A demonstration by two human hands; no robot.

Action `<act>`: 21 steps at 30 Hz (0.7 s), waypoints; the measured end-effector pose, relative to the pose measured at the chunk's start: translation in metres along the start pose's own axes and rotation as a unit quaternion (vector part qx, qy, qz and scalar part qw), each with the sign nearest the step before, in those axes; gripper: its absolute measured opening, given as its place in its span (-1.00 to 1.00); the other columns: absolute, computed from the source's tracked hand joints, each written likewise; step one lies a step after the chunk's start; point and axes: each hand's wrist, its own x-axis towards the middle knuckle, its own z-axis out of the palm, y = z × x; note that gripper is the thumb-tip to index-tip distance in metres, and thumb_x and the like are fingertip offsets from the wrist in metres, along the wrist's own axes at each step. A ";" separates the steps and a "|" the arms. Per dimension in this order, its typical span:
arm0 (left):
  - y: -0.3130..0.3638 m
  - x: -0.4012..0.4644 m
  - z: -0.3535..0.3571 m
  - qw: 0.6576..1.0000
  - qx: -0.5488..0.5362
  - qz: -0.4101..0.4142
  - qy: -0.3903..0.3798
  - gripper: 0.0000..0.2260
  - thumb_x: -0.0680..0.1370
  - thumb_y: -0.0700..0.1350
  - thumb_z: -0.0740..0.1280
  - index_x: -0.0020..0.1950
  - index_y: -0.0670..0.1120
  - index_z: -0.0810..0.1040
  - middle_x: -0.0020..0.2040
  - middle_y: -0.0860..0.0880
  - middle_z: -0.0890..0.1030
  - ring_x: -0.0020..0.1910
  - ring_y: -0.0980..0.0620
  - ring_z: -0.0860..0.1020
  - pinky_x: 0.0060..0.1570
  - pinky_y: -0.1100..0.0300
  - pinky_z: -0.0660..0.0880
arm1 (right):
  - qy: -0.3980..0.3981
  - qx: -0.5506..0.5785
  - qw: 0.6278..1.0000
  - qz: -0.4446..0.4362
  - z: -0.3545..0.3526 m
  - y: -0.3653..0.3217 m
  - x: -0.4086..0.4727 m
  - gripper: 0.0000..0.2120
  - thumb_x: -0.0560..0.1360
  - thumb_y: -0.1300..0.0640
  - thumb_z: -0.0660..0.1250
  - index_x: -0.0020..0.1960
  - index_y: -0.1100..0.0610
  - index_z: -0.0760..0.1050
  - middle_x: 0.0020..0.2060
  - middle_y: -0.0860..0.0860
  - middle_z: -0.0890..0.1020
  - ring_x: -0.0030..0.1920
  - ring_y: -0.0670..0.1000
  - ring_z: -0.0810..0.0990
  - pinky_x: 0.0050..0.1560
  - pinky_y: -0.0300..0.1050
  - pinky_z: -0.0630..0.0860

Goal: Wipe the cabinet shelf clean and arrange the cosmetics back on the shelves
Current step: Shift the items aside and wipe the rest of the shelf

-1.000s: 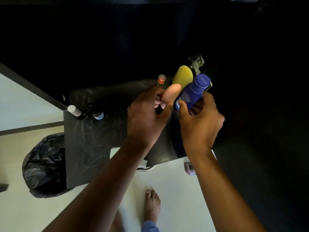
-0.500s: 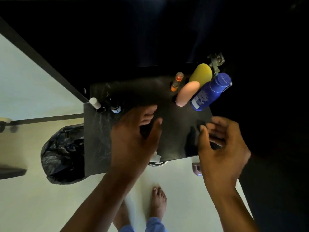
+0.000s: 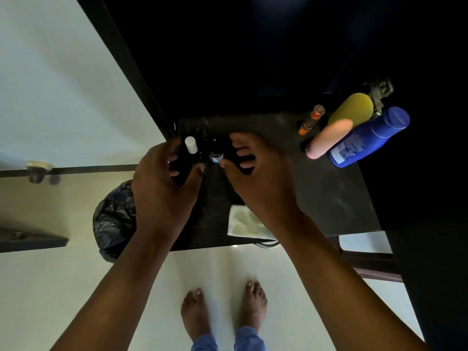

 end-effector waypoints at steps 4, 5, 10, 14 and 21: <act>-0.001 0.012 0.001 1.000 0.004 0.014 -0.009 -0.71 0.52 -0.04 0.48 0.24 0.01 0.63 0.11 0.05 0.68 0.02 0.06 0.64 0.00 0.22 0.59 | -0.034 -0.037 0.998 -0.036 0.016 -0.001 0.012 -0.61 0.47 0.14 0.52 0.27 0.09 0.56 0.12 -0.03 0.68 0.13 -0.02 0.65 0.11 0.01 0.64; -0.001 0.013 0.001 1.000 0.001 0.018 -0.009 -0.73 0.52 -0.06 0.49 0.21 0.00 0.65 0.08 0.05 0.69 -0.01 0.07 0.64 -0.01 0.24 0.59 | -0.031 -0.046 0.997 -0.044 0.019 0.000 0.013 -0.61 0.46 0.14 0.52 0.26 0.10 0.56 0.11 -0.02 0.68 0.12 -0.01 0.65 0.11 0.00 0.64; -0.004 0.018 0.001 0.999 -0.021 0.040 -0.018 -0.82 0.52 -0.10 0.50 0.11 -0.03 0.69 -0.01 0.07 0.71 -0.08 0.13 0.66 -0.06 0.29 0.58 | 0.001 -0.079 0.995 -0.056 0.027 0.003 0.015 -0.68 0.47 0.14 0.52 0.19 0.11 0.59 0.04 -0.01 0.70 0.06 0.01 0.67 0.03 0.01 0.67; -0.004 0.021 0.000 0.998 -0.026 0.048 -0.021 -0.85 0.52 -0.09 0.51 0.08 -0.02 0.69 -0.05 0.12 0.69 -0.15 0.16 0.64 -0.10 0.49 0.48 | 0.024 -0.081 0.995 -0.052 0.028 0.002 0.013 -0.72 0.48 0.12 0.52 0.17 0.11 0.60 0.02 -0.01 0.72 0.04 0.00 0.69 0.01 -0.02 0.68; 0.017 0.017 0.009 0.997 -0.047 0.060 -0.029 -0.80 0.52 -0.05 0.51 0.13 0.00 0.69 -0.04 0.10 0.71 -0.10 0.19 0.66 -0.08 0.49 0.50 | 0.107 -0.079 0.991 -0.013 0.000 -0.002 -0.005 -0.73 0.49 0.10 0.50 0.17 0.09 0.62 -0.01 -0.01 0.73 0.00 0.01 0.71 -0.03 -0.01 0.67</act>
